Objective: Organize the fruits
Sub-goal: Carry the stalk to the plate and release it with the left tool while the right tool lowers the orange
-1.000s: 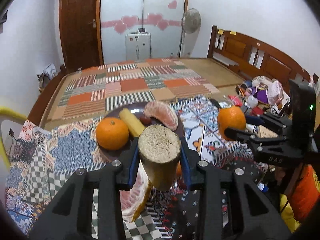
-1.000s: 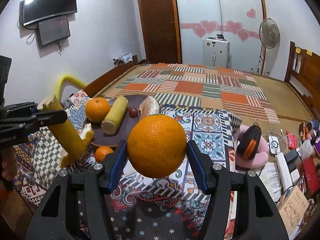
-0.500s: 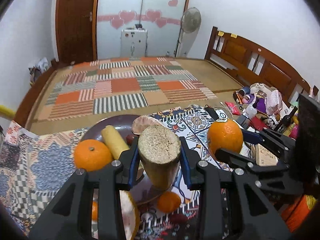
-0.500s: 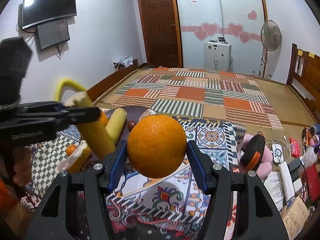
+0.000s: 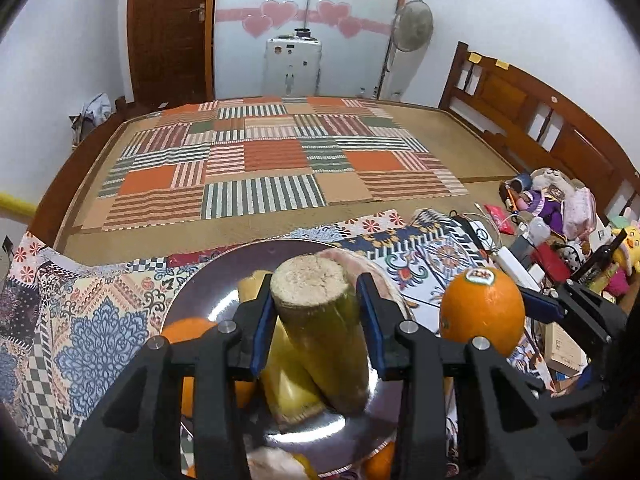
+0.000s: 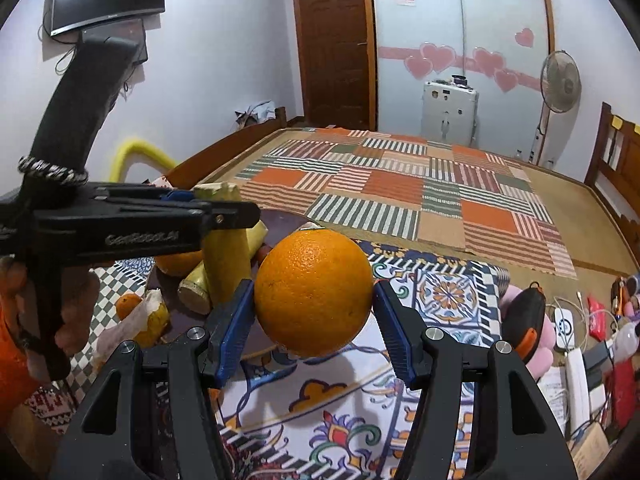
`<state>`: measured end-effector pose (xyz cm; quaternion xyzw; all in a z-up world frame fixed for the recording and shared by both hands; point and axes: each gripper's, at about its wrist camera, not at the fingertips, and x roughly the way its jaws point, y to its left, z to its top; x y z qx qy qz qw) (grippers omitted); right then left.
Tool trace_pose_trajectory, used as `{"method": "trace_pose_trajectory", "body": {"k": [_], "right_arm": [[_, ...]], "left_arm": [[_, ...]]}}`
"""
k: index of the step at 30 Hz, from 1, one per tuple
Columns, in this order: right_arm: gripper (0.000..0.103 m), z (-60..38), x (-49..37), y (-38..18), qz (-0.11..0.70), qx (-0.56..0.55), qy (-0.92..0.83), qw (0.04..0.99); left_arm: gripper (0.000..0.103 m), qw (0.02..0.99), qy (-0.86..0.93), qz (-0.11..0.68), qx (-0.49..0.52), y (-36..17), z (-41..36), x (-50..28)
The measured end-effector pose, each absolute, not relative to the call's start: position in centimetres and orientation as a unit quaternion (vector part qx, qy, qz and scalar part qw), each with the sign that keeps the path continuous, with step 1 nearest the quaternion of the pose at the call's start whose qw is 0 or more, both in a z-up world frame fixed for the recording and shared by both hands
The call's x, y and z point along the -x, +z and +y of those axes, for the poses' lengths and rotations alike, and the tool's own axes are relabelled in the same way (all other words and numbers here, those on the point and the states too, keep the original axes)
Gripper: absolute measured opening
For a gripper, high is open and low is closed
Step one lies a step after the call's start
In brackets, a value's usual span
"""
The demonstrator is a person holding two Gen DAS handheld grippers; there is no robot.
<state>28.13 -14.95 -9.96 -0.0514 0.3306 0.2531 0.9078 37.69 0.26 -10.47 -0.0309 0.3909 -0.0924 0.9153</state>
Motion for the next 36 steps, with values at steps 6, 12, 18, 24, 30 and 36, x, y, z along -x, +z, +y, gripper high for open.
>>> {"method": "trace_pose_trajectory", "body": {"k": [6, 12, 18, 24, 30, 36], "right_arm": [[0.057, -13.8, -28.9, -10.2, 0.335, 0.063, 0.257, 0.905], [0.057, -13.0, -29.2, -10.4, 0.337, 0.072, 0.259, 0.902], [0.057, -12.4, -29.5, -10.7, 0.344, 0.077, 0.260, 0.899], [0.056, -11.0, -29.7, -10.2, 0.342, 0.085, 0.269, 0.896], [0.057, -9.1, -30.8, -9.6, 0.338, 0.090, 0.280, 0.894], [0.056, -7.2, -31.6, -9.4, 0.332, 0.100, 0.286, 0.893]], "left_arm": [[0.042, 0.914, -0.082, 0.396, 0.041, -11.0, 1.3, -39.0], [0.052, 0.910, -0.074, 0.407, 0.033, -11.6, 1.6, -39.6], [0.052, 0.918, -0.068, 0.389, 0.025, -10.9, 2.3, -38.4], [0.052, 0.926, -0.061, 0.373, 0.016, -9.6, 3.9, -36.4], [0.053, 0.933, -0.038, 0.358, 0.020, -8.4, 7.0, -34.5], [0.055, 0.932, -0.023, 0.361, 0.032, -8.4, 9.7, -34.1]]}}
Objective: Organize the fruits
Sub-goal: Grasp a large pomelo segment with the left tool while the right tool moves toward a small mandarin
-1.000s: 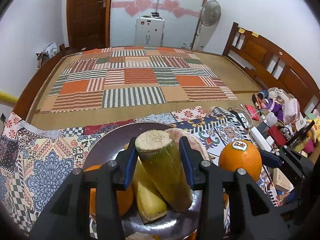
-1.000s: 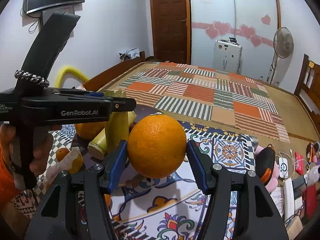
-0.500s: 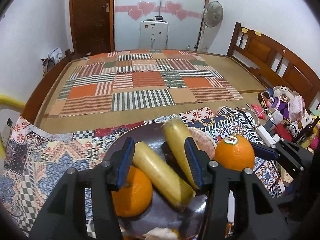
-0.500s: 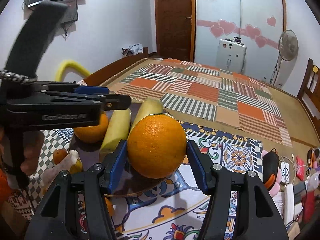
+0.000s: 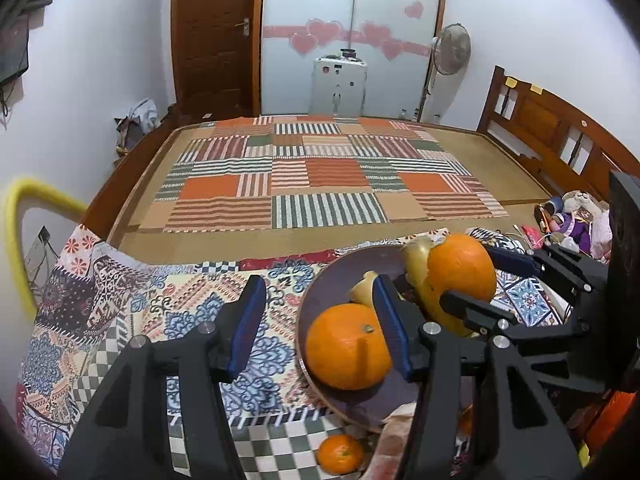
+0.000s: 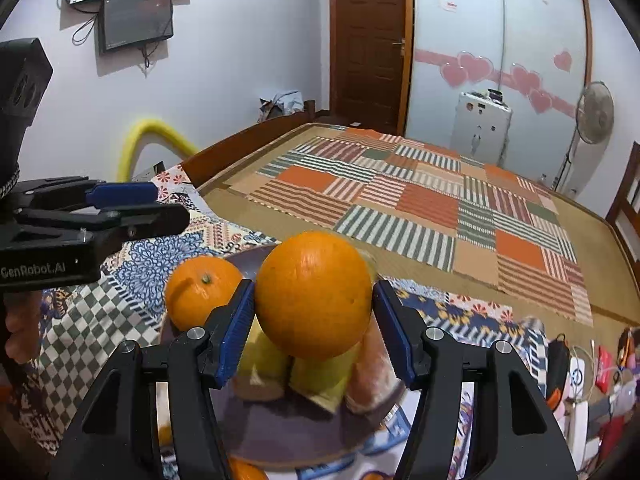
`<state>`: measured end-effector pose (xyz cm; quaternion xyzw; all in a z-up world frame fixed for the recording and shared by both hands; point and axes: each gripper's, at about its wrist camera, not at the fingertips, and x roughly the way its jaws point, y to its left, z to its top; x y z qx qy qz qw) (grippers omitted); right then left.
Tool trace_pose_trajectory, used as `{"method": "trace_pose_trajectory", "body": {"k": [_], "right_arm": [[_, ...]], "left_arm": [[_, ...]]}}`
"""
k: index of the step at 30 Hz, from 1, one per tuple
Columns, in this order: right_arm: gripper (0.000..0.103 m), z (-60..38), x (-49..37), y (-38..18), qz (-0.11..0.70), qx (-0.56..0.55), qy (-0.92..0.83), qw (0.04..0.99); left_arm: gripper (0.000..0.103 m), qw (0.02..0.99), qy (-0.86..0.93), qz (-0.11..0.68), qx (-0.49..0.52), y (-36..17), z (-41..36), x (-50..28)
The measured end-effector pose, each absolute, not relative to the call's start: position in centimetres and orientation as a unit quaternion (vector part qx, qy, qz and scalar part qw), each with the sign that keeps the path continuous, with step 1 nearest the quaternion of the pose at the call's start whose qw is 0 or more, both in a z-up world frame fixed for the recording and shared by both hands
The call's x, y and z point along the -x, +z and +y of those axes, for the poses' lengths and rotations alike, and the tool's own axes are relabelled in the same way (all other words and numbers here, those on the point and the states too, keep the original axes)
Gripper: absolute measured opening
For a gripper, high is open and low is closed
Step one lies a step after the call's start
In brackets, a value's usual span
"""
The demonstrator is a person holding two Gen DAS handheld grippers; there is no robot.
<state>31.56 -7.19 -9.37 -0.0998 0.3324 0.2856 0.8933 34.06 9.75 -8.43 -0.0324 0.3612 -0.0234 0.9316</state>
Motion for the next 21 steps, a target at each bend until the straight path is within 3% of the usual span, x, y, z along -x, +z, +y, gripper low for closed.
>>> {"method": "trace_pose_trajectory", "body": {"k": [8, 21], "right_arm": [[0.050, -5.1, -31.1, -9.1, 0.323, 0.125, 0.311, 0.885], [0.052, -6.2, -30.1, -9.3, 0.311, 0.133, 0.293, 0.894]], "left_arm": [[0.055, 0.931, -0.034, 0.361, 0.041, -9.0, 10.1, -33.8], [0.055, 0.930, -0.036, 0.364, 0.031, -9.5, 8.7, -33.8]]}}
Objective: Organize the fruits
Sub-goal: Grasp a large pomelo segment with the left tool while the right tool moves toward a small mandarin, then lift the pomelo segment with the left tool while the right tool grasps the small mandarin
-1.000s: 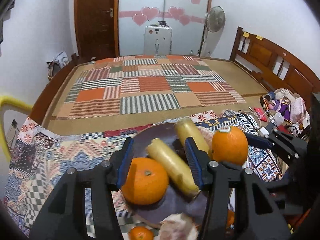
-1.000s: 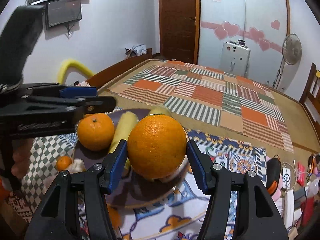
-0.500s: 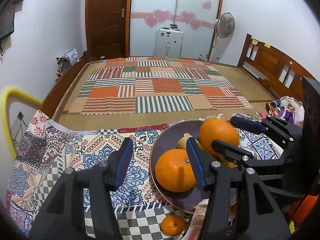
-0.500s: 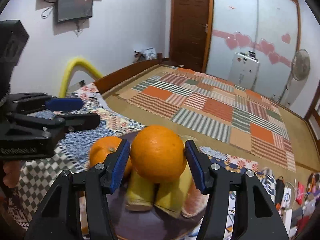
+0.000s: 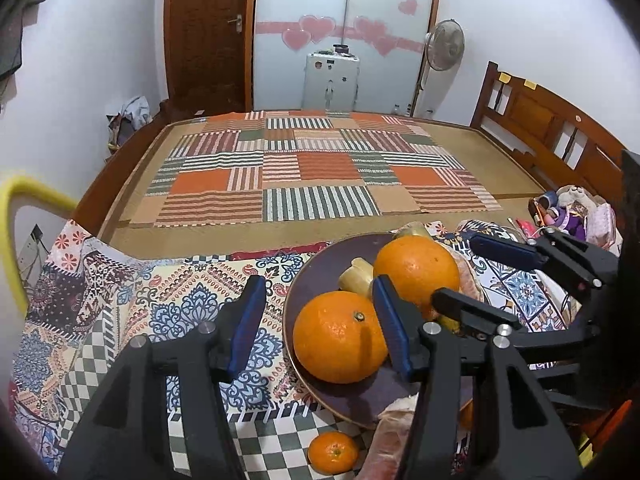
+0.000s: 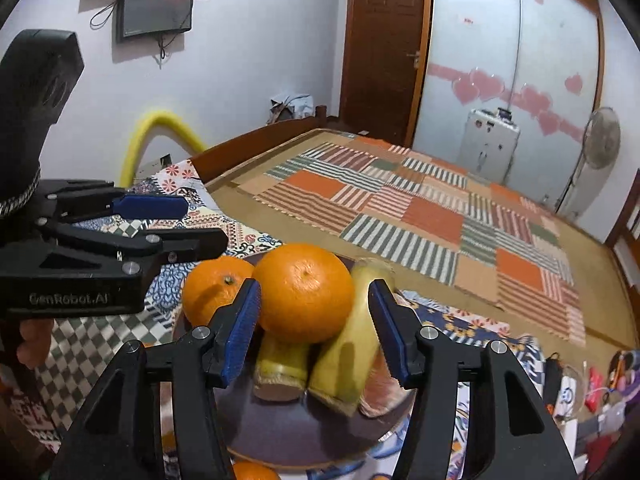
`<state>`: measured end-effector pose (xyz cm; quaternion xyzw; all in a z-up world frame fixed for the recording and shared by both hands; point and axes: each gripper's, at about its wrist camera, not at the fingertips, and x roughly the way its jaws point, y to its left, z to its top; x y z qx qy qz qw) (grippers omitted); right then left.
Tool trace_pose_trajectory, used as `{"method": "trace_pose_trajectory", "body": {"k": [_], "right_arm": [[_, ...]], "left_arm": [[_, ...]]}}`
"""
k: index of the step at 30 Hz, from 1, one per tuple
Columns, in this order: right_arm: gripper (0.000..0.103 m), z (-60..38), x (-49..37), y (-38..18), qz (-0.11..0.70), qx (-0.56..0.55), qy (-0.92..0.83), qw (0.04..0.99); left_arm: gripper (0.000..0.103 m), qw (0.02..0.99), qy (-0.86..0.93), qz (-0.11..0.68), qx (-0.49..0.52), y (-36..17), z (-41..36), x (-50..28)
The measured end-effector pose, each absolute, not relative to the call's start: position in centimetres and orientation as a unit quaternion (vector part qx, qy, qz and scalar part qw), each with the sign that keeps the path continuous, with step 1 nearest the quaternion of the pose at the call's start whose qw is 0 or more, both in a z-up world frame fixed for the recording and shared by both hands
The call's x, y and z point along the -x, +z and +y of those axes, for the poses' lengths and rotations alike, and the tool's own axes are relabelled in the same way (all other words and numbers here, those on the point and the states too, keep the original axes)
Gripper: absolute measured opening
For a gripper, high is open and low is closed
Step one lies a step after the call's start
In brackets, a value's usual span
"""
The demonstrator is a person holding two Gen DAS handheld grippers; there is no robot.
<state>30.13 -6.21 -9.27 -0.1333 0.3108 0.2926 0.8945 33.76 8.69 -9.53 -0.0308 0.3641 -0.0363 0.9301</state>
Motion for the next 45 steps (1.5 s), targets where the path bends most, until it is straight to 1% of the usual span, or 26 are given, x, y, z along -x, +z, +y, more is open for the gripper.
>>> {"method": "trace_pose_trajectory", "body": {"k": [11, 15, 17, 25, 29, 33, 40, 42, 44, 45], "right_arm": [[0.053, -9.3, -26.2, -8.1, 0.306, 0.109, 0.283, 0.903], [0.055, -10.3, -24.5, -8.0, 0.308, 0.096, 0.278, 0.905], [0.055, -10.6, -23.9, -8.2, 0.311, 0.093, 0.275, 0.905], [0.056, -11.4, -22.8, -10.5, 0.340, 0.082, 0.274, 0.896], [0.055, -11.5, -22.8, -12.1, 0.358, 0.074, 0.280, 0.888], [0.055, -11.3, -23.2, -13.5, 0.371, 0.069, 0.286, 0.881], [0.055, -10.7, -23.9, -14.7, 0.387, 0.059, 0.301, 0.869], [0.054, -10.5, -24.2, -14.9, 0.389, 0.057, 0.303, 0.868], [0.050, -10.4, -24.4, -15.0, 0.393, 0.056, 0.305, 0.866], [0.047, -10.4, -24.5, -15.1, 0.395, 0.055, 0.305, 0.865]], "left_arm": [[0.055, 0.933, -0.034, 0.357, 0.022, -8.9, 7.8, -28.9], [0.060, 0.933, -0.039, 0.358, 0.016, -9.3, 7.4, -26.8], [0.061, 0.931, -0.044, 0.362, 0.018, -9.6, 7.1, -25.8], [0.062, 0.916, -0.066, 0.395, 0.015, -12.6, 6.1, -23.6], [0.066, 0.906, -0.081, 0.415, 0.020, -14.4, 5.5, -23.4], [0.066, 0.894, -0.093, 0.437, 0.025, -16.1, 5.2, -23.7], [0.067, 0.894, -0.100, 0.437, 0.025, -16.8, 4.9, -23.9], [0.067, 0.894, -0.102, 0.435, 0.026, -16.9, 4.9, -23.9], [0.067, 0.895, -0.104, 0.434, 0.028, -16.9, 5.0, -23.9], [0.067, 0.895, -0.103, 0.433, 0.030, -16.9, 5.1, -23.9]]}}
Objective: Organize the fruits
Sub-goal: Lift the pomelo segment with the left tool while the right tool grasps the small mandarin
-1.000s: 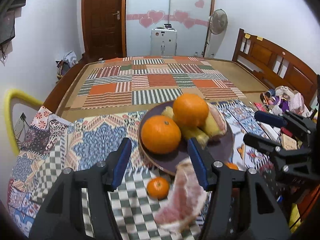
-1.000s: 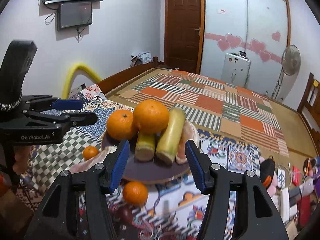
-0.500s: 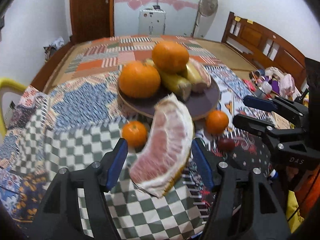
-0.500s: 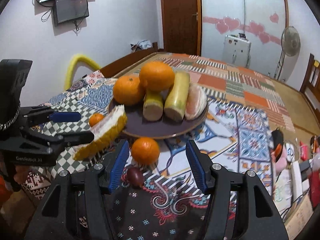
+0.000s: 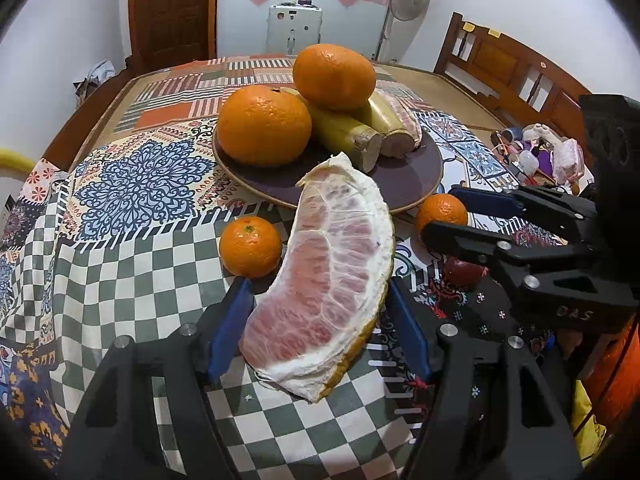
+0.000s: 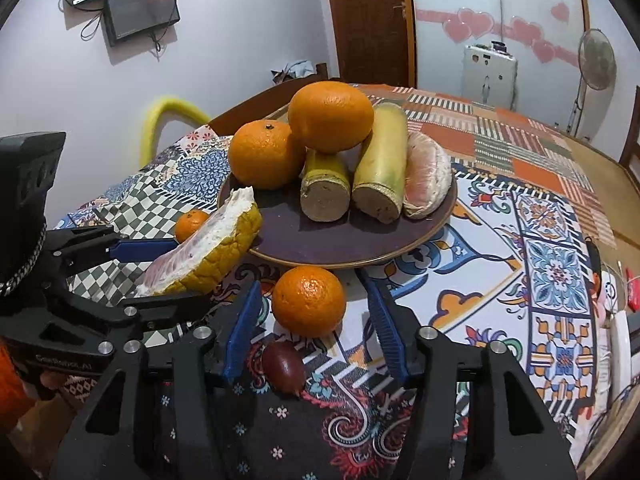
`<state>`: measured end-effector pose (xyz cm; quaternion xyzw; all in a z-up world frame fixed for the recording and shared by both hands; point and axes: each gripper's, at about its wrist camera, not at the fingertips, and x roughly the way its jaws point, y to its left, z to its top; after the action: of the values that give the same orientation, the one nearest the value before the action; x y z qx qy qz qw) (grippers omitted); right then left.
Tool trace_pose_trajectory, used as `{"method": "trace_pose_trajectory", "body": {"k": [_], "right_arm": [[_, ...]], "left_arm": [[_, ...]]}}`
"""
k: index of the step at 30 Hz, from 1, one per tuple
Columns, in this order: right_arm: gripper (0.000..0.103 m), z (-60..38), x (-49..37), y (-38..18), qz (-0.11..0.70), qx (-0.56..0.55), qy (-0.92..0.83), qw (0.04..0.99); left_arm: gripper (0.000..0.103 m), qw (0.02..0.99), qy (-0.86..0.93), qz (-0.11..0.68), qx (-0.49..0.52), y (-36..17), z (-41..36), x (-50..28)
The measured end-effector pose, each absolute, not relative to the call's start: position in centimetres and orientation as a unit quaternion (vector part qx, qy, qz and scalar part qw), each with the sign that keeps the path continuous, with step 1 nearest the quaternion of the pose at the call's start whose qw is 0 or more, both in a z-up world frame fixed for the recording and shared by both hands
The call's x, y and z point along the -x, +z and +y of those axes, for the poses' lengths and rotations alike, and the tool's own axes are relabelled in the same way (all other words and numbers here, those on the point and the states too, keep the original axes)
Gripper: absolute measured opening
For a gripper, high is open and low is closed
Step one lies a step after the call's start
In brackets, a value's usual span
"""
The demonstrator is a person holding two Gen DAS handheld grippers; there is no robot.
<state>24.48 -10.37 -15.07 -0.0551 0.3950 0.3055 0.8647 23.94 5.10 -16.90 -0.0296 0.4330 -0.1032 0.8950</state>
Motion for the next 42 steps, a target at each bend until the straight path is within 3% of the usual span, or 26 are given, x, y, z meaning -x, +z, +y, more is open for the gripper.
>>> {"method": "trace_pose_trajectory", "body": {"k": [5, 21, 25, 30, 42], "right_arm": [[0.035, -10.2, -24.7, -15.3, 0.405, 0.053, 0.315, 0.857], [0.035, -13.0, -24.0, -14.6, 0.394, 0.045, 0.294, 0.870], [0.035, -13.4, -24.0, -14.5, 0.390, 0.045, 0.290, 0.873], [0.035, -13.8, -23.9, -14.3, 0.387, 0.042, 0.288, 0.875], [0.035, -13.5, -24.4, -12.0, 0.357, 0.036, 0.291, 0.887]], "left_arm": [[0.067, 0.893, -0.106, 0.436, 0.033, -16.9, 5.2, -23.7], [0.066, 0.880, -0.123, 0.458, 0.006, -16.6, 2.8, -25.2], [0.054, 0.886, -0.110, 0.451, 0.004, -16.6, 2.7, -25.9], [0.052, 0.888, -0.111, 0.447, 0.017, -16.4, 3.1, -25.5], [0.052, 0.919, -0.096, 0.381, 0.031, -12.0, 4.1, -24.4]]}}
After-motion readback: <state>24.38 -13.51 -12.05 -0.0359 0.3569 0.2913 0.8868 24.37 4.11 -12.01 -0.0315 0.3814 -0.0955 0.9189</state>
